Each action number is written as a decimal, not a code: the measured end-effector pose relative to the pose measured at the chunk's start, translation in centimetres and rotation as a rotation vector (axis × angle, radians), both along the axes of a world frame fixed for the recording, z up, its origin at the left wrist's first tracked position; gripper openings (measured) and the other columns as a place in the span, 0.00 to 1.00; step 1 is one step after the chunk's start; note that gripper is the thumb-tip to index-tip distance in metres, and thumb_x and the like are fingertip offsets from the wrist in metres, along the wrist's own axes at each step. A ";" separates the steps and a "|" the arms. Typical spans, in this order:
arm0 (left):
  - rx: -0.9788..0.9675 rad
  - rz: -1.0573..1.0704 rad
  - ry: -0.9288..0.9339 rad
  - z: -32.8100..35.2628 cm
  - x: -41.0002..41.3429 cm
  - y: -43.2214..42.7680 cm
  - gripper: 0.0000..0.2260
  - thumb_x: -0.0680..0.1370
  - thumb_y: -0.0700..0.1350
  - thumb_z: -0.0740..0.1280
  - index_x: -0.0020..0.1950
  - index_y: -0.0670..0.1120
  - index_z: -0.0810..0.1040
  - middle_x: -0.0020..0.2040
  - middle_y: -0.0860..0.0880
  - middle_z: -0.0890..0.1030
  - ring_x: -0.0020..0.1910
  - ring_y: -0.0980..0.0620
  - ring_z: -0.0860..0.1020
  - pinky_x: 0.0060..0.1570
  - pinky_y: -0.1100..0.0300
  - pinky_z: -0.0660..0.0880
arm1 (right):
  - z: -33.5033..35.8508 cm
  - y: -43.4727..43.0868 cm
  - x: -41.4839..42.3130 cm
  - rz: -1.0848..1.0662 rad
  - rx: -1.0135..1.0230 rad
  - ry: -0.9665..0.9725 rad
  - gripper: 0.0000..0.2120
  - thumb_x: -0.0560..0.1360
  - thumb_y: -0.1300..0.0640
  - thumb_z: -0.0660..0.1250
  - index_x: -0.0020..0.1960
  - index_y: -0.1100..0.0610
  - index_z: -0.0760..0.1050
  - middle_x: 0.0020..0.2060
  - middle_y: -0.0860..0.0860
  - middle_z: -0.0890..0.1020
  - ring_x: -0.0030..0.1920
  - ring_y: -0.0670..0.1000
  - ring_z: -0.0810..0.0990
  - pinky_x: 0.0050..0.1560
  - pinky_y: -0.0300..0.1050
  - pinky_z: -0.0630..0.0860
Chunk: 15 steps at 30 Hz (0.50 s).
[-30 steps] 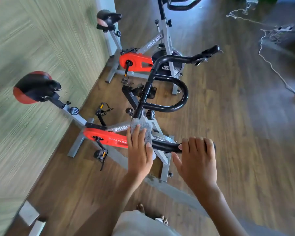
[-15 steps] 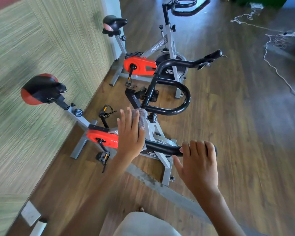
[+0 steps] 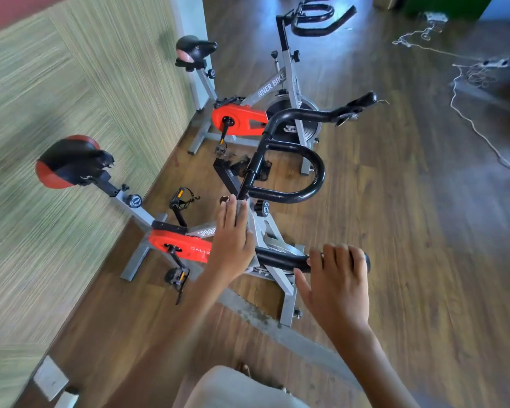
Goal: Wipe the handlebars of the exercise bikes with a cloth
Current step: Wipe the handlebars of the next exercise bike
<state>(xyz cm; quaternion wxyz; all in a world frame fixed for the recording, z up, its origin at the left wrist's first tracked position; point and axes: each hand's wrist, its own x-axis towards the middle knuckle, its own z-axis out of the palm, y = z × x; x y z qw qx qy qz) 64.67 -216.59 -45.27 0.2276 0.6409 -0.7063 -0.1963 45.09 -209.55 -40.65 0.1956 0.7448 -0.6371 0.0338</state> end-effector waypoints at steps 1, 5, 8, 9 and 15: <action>0.024 -0.011 -0.010 0.2 0.3 -0.7 0.26 0.82 0.47 0.47 0.80 0.43 0.47 0.80 0.44 0.41 0.79 0.46 0.38 0.76 0.54 0.39 | 0.0 0.0 0.0 -0.001 0.000 -0.004 0.18 0.74 0.43 0.65 0.43 0.59 0.74 0.38 0.56 0.76 0.42 0.59 0.73 0.53 0.54 0.65; 0.057 -0.037 0.098 0.7 1.2 -2.9 0.25 0.83 0.43 0.51 0.80 0.42 0.49 0.80 0.41 0.47 0.80 0.45 0.44 0.77 0.52 0.44 | -0.1 0.2 0.0 0.007 -0.011 -0.010 0.19 0.75 0.42 0.62 0.43 0.59 0.74 0.38 0.55 0.76 0.42 0.59 0.73 0.54 0.53 0.66; 0.025 0.033 0.160 0.4 0.4 -1.2 0.28 0.79 0.45 0.49 0.79 0.39 0.51 0.80 0.40 0.49 0.80 0.45 0.45 0.78 0.52 0.44 | 0.0 0.2 0.0 0.013 -0.033 -0.062 0.20 0.77 0.42 0.59 0.42 0.58 0.76 0.37 0.54 0.76 0.41 0.58 0.74 0.56 0.53 0.67; 0.007 0.067 0.168 0.2 -0.1 -0.2 0.29 0.79 0.45 0.48 0.79 0.40 0.50 0.80 0.41 0.49 0.80 0.44 0.45 0.78 0.51 0.44 | 0.0 0.2 -0.1 0.021 -0.046 -0.089 0.20 0.77 0.42 0.59 0.41 0.57 0.76 0.37 0.53 0.76 0.42 0.57 0.74 0.58 0.52 0.67; -0.032 0.114 0.098 -0.4 -1.0 0.9 0.30 0.78 0.49 0.44 0.78 0.37 0.55 0.78 0.36 0.54 0.77 0.37 0.53 0.76 0.46 0.52 | 0.2 0.0 -0.8 0.059 -0.124 -0.222 0.16 0.77 0.44 0.60 0.41 0.54 0.79 0.38 0.49 0.80 0.48 0.55 0.80 0.70 0.57 0.64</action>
